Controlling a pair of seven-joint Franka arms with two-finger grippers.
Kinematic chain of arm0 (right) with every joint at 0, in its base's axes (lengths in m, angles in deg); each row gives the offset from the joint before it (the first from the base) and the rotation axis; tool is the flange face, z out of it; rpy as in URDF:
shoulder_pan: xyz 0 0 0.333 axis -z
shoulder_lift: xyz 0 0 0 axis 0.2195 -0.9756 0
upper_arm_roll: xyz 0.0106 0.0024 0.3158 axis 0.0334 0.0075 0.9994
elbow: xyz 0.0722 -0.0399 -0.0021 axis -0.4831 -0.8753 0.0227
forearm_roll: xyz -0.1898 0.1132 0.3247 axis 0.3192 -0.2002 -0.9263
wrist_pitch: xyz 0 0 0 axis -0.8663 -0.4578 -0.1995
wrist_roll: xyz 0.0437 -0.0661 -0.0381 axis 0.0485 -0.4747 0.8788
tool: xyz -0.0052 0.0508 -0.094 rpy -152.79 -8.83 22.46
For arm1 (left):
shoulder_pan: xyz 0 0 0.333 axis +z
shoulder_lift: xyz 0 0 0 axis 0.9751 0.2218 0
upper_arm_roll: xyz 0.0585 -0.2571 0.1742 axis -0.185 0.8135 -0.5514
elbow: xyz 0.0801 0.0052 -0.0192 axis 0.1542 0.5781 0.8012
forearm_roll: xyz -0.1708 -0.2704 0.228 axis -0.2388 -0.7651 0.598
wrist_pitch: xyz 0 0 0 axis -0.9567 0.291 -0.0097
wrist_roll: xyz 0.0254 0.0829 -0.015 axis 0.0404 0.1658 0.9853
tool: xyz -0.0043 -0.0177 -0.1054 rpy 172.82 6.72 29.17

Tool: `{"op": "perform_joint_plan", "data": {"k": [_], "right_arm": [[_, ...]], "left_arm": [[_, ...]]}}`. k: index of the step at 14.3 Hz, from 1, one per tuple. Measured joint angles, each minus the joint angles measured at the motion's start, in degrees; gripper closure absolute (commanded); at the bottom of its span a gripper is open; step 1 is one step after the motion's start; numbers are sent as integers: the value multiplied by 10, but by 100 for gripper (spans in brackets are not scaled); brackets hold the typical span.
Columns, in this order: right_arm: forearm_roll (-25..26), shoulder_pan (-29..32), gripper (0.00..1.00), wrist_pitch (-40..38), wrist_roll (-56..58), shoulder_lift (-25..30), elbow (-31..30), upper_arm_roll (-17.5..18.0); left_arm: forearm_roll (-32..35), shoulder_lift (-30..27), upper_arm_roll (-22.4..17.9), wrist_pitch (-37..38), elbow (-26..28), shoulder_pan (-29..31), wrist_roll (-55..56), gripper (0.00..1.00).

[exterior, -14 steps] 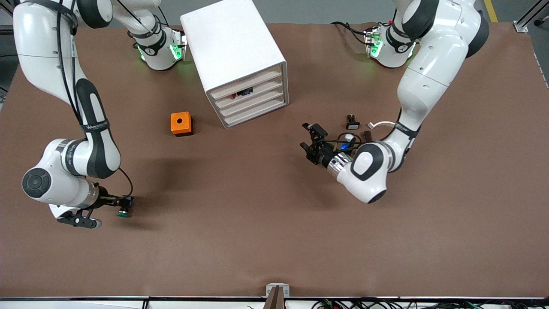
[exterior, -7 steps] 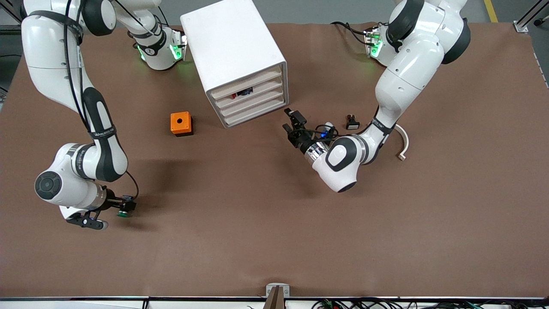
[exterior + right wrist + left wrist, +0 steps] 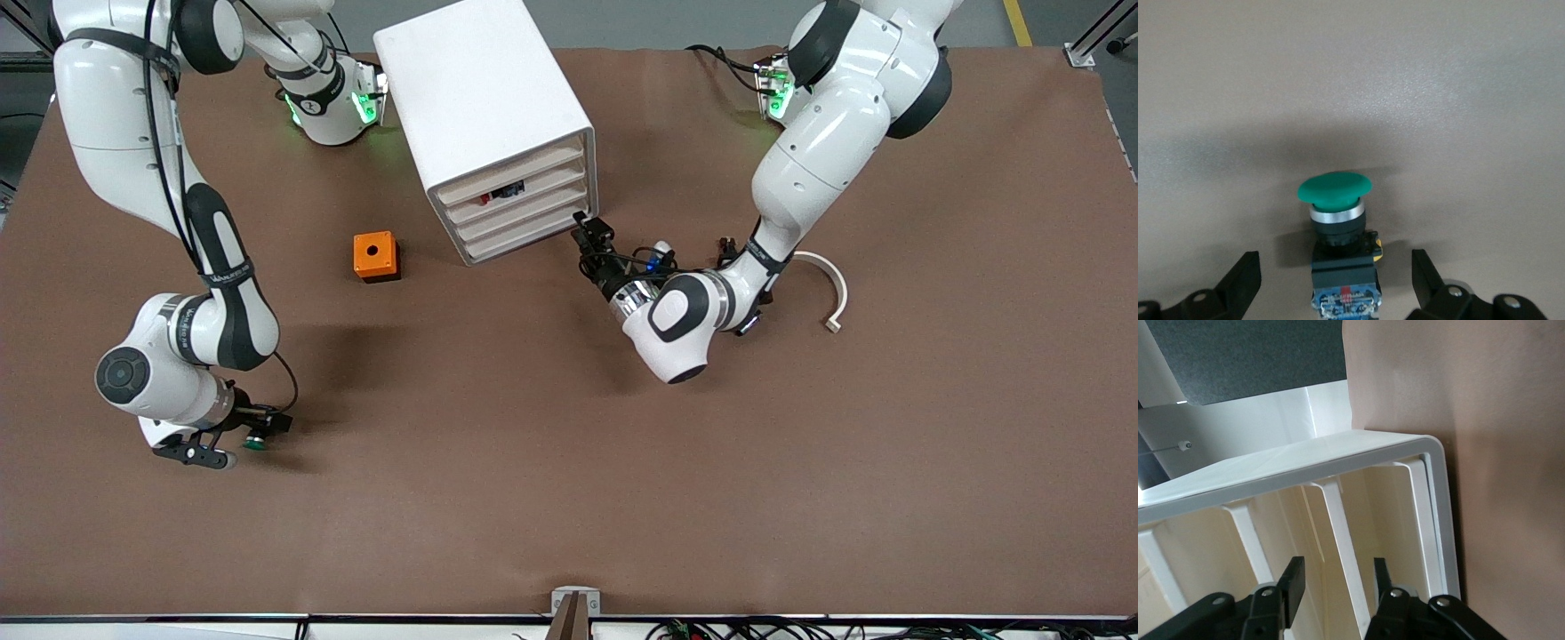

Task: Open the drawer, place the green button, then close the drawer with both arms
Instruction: 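Grasp the button with the right gripper while the left gripper grips the drawer, then open the drawer with the left gripper while the right gripper lifts the button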

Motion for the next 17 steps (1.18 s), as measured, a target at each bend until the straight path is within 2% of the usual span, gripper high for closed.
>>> {"op": "perform_joint_plan", "data": {"k": [1,3,5,9,13,17], "right_arm": [[0,0,45,1,0,0,0,0],[0,0,79,2,0,0,1,0],[0,0,98,0,0,0,2,-1],[0,0,100,-27,1,1,18,-1],[0,-8,100,-37,1,4,30,0],[0,-30,100,-116,-43,15,62,0]], "left_arm": [[0,1,1,0,0,-5,0,51],[-3,3,7,0,0,-11,1,51],[-5,8,12,1,1,-17,3,51],[-7,23,12,1,3,-31,14,53],[-19,31,13,1,4,-45,25,69],[-24,31,14,2,4,-60,32,80]]}}
